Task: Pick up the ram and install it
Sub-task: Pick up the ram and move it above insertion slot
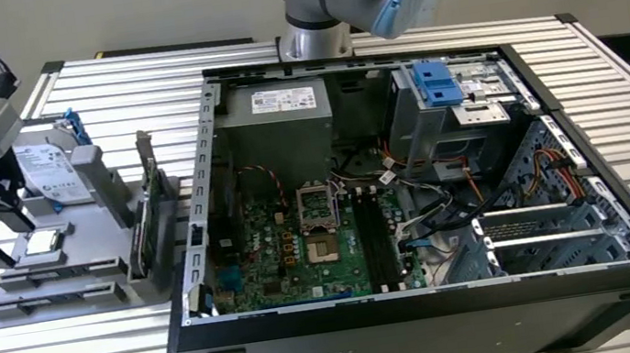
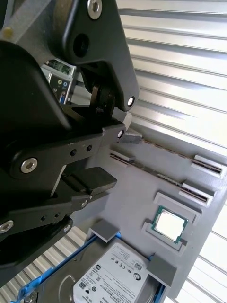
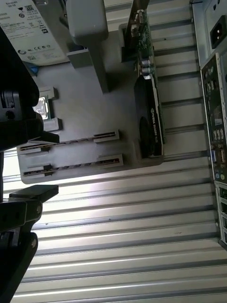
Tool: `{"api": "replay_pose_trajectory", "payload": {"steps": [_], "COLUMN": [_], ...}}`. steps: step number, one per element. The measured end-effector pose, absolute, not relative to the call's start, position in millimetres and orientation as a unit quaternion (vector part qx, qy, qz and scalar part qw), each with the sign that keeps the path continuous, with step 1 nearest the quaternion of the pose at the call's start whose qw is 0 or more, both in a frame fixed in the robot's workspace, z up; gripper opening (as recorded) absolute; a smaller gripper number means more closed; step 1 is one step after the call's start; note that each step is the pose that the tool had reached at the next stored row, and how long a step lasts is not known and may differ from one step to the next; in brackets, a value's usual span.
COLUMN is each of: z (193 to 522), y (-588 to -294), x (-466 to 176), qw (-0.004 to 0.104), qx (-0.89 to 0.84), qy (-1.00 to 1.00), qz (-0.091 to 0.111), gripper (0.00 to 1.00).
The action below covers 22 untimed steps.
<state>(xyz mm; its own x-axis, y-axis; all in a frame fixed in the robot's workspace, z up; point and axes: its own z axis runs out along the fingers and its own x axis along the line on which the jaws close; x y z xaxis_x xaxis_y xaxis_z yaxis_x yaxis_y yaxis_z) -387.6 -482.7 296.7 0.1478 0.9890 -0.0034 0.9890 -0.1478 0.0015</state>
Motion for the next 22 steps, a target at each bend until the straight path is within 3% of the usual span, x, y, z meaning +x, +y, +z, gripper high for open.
{"api": "replay_pose_trajectory", "payload": {"steps": [22], "z": [284], "y": [-483], "x": [-388], "qw": [0.002], "qx": [0.758], "qy": [0.653], "qz": [-0.001], "gripper": [1.0]}}
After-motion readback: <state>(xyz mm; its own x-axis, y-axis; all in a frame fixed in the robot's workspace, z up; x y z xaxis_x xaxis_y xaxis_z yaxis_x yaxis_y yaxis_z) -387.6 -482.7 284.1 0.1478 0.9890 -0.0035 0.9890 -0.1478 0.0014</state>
